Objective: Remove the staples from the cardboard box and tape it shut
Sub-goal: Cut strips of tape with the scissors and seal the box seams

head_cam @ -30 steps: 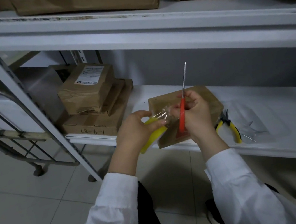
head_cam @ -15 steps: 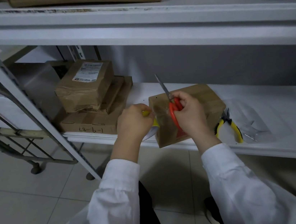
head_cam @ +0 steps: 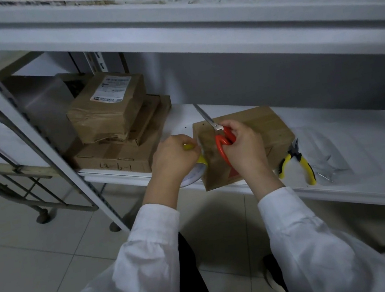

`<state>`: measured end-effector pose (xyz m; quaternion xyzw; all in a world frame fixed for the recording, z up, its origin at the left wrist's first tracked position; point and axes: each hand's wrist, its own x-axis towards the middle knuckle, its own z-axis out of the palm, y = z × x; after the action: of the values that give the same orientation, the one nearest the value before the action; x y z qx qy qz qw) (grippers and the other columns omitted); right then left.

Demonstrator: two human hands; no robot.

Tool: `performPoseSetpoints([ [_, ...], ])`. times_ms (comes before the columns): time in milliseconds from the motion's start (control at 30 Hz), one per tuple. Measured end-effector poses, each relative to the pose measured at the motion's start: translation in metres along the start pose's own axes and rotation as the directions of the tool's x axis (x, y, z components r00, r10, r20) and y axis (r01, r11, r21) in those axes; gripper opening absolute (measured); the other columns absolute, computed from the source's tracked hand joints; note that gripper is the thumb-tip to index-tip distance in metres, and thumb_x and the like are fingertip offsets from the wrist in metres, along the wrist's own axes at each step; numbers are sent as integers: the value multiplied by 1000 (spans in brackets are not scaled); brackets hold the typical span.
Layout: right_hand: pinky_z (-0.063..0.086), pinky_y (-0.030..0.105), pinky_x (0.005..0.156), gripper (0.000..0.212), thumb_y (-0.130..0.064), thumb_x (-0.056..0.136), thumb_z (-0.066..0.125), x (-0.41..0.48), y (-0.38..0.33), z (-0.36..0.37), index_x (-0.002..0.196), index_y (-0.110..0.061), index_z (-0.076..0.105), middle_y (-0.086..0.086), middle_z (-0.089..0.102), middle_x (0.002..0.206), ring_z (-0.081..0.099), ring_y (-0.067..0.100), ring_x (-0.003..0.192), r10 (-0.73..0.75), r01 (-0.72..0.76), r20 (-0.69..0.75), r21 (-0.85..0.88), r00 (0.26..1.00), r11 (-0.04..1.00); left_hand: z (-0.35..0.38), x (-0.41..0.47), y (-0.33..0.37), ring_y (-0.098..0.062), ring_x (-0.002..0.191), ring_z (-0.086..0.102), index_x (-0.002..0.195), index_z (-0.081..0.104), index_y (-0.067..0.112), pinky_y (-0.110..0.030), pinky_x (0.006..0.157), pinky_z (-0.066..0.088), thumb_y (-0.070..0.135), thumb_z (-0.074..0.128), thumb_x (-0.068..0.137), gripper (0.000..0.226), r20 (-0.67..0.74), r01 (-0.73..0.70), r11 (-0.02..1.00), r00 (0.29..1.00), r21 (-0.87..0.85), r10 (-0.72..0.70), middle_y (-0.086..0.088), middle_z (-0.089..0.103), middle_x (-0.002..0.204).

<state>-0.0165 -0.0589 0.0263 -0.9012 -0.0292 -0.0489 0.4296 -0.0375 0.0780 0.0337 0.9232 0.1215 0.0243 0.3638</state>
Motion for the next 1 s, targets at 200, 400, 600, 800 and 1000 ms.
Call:
performPoseSetpoints([
  [200, 49, 30, 82, 42, -23, 89, 63, -3, 8, 13, 130, -21, 51, 3, 65, 112, 62, 23, 102, 56, -60, -171, -16, 984, 998, 2, -2, -6, -22, 105, 57, 106, 69, 19, -30, 87, 44, 25, 58, 89, 21, 9, -7, 996, 1000, -91, 8, -2, 64, 115],
  [400, 48, 30, 82, 46, -25, 90, 62, -5, 15, 20, 133, -21, 47, 4, 62, 119, 59, 25, 108, 26, -42, -217, -71, 976, 997, 4, 3, -10, -24, 103, 57, 103, 70, 20, -33, 90, 48, 27, 57, 89, 20, 10, -10, 998, 1000, -69, 10, -3, 65, 114],
  [600, 49, 31, 78, 42, -27, 90, 61, -2, 21, 16, 129, -22, 46, 4, 63, 112, 62, 24, 101, 11, -30, -160, -118, 987, 993, 12, 7, -12, -25, 94, 60, 101, 69, 19, -31, 79, 48, 27, 49, 91, 23, -3, -57, 996, 998, 73, 57, -4, 68, 105],
  [800, 48, 29, 75, 40, -29, 90, 62, 1, 23, 13, 127, -22, 47, 3, 64, 108, 62, 23, 98, 2, -19, -119, -142, 993, 990, 11, 7, -15, -25, 92, 60, 105, 67, 21, -26, 71, 41, 31, 46, 92, 26, -19, -141, 963, 989, 231, 150, -4, 68, 103],
  [1000, 46, 27, 70, 45, -39, 84, 67, 3, 22, 10, 122, -22, 49, 0, 63, 97, 61, 20, 89, 5, -17, -86, -145, 996, 989, 16, 10, -27, -21, 85, 60, 103, 66, 20, -27, 67, 41, 33, 43, 95, 28, 47, -163, 939, 987, 304, 156, -3, 68, 100],
])
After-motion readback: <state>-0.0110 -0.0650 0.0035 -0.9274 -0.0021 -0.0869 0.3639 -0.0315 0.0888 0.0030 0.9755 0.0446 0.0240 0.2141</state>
